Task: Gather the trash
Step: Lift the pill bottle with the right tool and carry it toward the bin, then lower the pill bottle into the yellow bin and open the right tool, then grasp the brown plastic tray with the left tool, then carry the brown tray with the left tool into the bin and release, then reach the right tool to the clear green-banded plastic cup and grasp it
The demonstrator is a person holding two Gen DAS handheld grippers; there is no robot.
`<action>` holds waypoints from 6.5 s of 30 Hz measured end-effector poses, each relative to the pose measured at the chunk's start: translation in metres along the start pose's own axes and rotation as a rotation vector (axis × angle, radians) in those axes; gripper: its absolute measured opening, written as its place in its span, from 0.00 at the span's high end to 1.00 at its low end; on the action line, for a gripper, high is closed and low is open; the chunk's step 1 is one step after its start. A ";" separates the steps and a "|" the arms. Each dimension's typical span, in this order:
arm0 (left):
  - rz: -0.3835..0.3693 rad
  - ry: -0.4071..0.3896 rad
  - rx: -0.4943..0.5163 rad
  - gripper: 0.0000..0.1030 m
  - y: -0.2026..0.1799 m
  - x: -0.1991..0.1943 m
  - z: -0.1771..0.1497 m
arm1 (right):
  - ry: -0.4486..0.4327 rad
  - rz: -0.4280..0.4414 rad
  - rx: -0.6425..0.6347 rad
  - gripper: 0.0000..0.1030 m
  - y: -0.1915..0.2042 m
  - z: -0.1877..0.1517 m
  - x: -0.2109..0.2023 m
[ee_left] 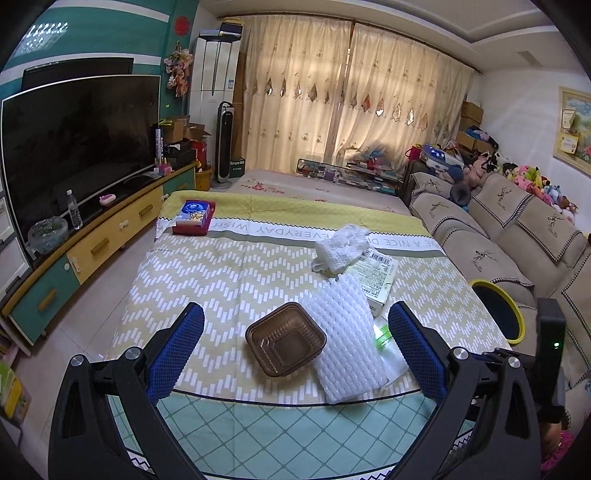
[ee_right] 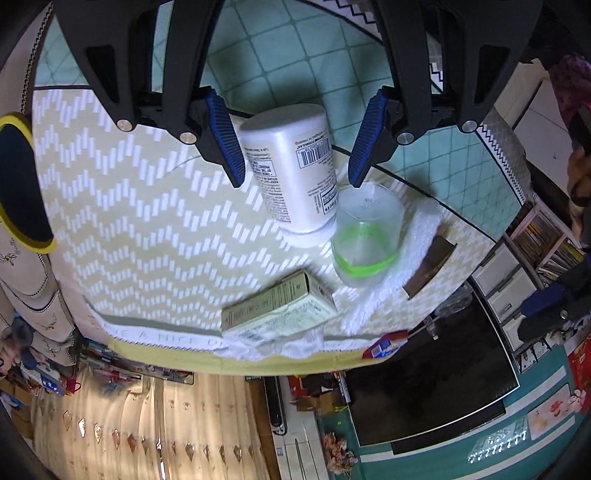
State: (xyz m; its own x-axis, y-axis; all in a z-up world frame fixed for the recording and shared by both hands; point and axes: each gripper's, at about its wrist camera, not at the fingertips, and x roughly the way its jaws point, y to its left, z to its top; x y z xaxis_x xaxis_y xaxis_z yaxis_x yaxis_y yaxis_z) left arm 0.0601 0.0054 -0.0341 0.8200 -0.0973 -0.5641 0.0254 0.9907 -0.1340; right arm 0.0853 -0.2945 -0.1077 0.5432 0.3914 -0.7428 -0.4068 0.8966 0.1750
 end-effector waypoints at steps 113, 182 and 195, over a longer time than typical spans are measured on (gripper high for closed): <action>-0.074 0.326 0.129 0.91 -0.011 0.123 -0.034 | -0.063 -0.560 0.433 0.47 -0.275 -0.004 -0.017; -0.555 0.300 0.524 0.31 -0.481 0.227 0.025 | -0.178 -0.631 0.589 0.46 -0.298 -0.105 -0.146; -0.423 0.079 0.324 0.05 -0.279 0.080 0.047 | -0.181 -0.524 0.446 0.44 -0.228 -0.069 -0.118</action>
State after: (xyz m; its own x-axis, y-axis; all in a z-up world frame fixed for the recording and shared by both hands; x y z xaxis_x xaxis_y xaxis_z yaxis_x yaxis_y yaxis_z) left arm 0.1457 -0.2747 -0.0038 0.6547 -0.4884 -0.5770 0.5291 0.8412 -0.1118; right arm 0.0628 -0.5595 -0.1045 0.7144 -0.1205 -0.6893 0.2595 0.9605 0.1010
